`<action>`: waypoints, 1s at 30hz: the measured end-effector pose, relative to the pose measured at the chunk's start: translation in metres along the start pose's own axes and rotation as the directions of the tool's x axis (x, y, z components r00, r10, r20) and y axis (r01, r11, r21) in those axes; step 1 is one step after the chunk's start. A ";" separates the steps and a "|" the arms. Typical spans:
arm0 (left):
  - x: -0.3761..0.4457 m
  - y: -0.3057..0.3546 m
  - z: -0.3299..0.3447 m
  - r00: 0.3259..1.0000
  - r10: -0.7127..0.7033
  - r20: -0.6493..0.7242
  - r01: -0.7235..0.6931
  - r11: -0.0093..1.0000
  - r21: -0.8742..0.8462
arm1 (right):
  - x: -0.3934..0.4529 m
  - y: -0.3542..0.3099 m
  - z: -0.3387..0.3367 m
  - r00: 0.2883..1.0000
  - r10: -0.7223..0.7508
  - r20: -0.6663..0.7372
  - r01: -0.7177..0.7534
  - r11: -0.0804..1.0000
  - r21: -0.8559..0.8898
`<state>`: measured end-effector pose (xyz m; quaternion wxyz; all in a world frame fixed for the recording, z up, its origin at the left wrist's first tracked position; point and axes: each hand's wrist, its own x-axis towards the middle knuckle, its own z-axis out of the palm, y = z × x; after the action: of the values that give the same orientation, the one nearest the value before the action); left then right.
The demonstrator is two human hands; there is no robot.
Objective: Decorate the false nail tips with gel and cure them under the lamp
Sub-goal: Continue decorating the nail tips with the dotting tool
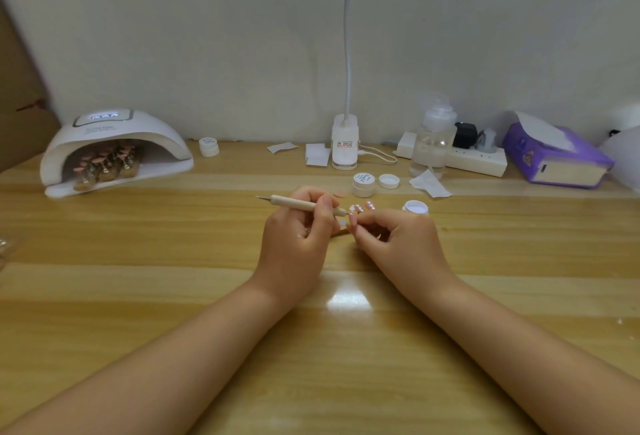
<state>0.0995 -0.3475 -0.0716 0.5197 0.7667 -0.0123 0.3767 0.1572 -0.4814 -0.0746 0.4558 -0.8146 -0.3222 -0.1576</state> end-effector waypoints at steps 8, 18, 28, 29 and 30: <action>0.001 -0.001 0.000 1.000 0.011 0.006 -0.011 1.000 0.016 | 0.000 0.001 0.001 0.999 -0.027 -0.019 0.026 1.000 -0.009; 0.000 0.000 0.000 1.000 0.009 0.026 -0.008 1.000 -0.016 | 0.000 0.001 0.002 0.999 -0.025 -0.024 0.024 1.000 -0.018; 0.000 0.000 0.000 1.000 0.015 0.026 -0.014 1.000 -0.013 | 0.000 0.000 0.000 1.000 -0.027 -0.011 0.027 0.999 -0.024; 0.000 0.000 0.000 1.000 0.009 0.025 -0.009 1.000 -0.016 | 0.000 0.000 0.000 1.000 -0.027 -0.012 0.026 0.999 -0.027; 0.000 0.000 0.000 1.000 0.004 0.025 -0.003 1.000 -0.019 | 0.000 0.000 0.000 1.000 -0.027 -0.012 0.026 0.999 -0.029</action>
<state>0.0994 -0.3476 -0.0712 0.5260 0.7665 -0.0236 0.3678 0.1570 -0.4816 -0.0744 0.4438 -0.8158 -0.3278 -0.1735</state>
